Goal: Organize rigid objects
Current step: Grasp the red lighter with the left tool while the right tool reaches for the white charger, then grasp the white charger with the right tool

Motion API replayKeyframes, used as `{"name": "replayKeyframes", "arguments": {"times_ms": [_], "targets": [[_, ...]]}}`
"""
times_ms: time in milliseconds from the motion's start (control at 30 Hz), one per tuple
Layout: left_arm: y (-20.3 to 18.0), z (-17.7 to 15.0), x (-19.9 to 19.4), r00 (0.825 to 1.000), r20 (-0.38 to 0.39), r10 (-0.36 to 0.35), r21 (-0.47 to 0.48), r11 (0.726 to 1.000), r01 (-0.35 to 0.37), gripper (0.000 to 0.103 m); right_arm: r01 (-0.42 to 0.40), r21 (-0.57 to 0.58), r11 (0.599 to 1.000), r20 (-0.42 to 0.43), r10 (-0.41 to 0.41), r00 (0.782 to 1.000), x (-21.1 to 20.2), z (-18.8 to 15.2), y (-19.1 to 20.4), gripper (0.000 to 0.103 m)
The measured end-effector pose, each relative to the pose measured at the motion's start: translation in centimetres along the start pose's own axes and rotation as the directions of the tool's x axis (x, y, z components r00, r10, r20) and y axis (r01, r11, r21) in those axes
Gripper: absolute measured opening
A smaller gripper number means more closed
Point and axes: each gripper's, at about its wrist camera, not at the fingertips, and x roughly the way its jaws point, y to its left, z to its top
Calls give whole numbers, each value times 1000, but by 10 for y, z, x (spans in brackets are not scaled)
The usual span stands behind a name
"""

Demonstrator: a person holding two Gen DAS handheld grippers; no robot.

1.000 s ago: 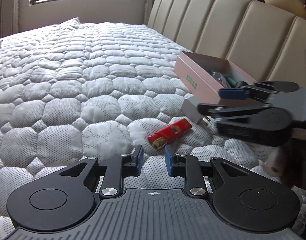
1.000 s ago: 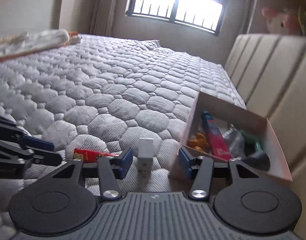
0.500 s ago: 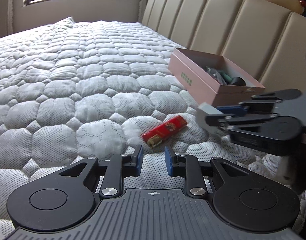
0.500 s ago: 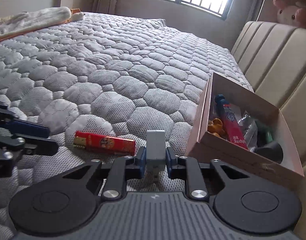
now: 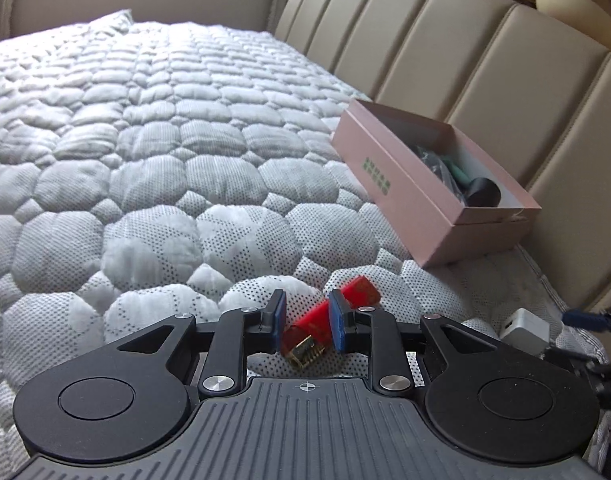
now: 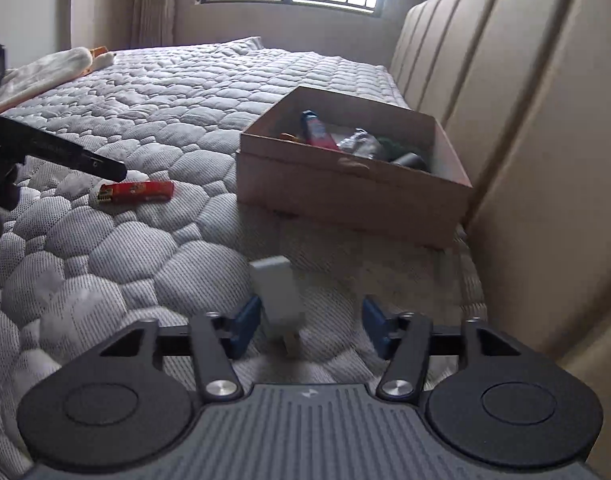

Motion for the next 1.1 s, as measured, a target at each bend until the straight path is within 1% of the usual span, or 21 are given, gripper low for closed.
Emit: {"name": "replayKeyframes", "arguments": {"times_ms": [100,167,200,267,300,333,367,433,567,633,700,733,867,933,967,1033,1100], "targets": [[-9,-3,3,999,-24,-26,17,999,27,27,-12,11,1000,-10,12,1000,-7,-16,-5,66],[-20,-7,2,998,-48,-36,59,998,39,28,-22,21,1000,-24,22,999,-7,-25,-6,73],[-27,-10,2,998,-60,-36,86,995,41,28,-28,29,999,-33,29,999,-6,-29,-7,75],[-41,-15,3,997,-82,-8,150,988,20,28,-35,47,998,-39,37,999,-5,-37,-7,77],[-47,-17,5,996,-84,24,188,982,-7,28,-35,56,998,-30,36,999,-5,-39,-7,78],[-53,-18,7,995,-77,55,220,975,-37,28,-36,64,997,-25,38,999,-5,-40,-7,80],[-56,-18,9,995,-70,71,230,972,-53,28,-44,74,996,-24,46,999,-5,-40,-7,85],[-57,-15,14,995,-58,87,209,975,-73,29,-72,98,993,-31,75,997,-3,-40,-8,92],[-57,-13,24,995,-47,85,178,981,-75,29,-89,126,988,-38,94,995,1,-41,-9,98],[-57,-15,25,995,-43,85,182,980,-76,29,-124,156,980,-43,133,990,3,-41,-13,103],[-58,-16,24,995,-48,83,193,979,-73,29,-136,196,971,-37,146,989,4,-42,-16,103],[-58,-17,22,995,-53,82,198,978,-70,29,-134,196,971,-38,145,989,4,-42,-15,103],[-60,-19,17,993,-60,106,182,979,-94,27,-112,141,984,-70,123,990,8,-39,-7,103],[-64,-22,15,991,-50,120,191,975,-109,27,-111,101,989,-75,119,990,6,-34,-5,102],[-66,-24,15,991,-40,126,202,973,-115,27,-122,86,989,-51,127,991,1,-31,-3,98],[-68,-27,14,991,-24,131,214,969,-122,27,-147,64,987,21,146,989,-11,-26,0,95],[-66,-28,13,992,-19,125,198,973,-119,27,-141,45,989,65,138,988,-15,-18,6,89]]}}
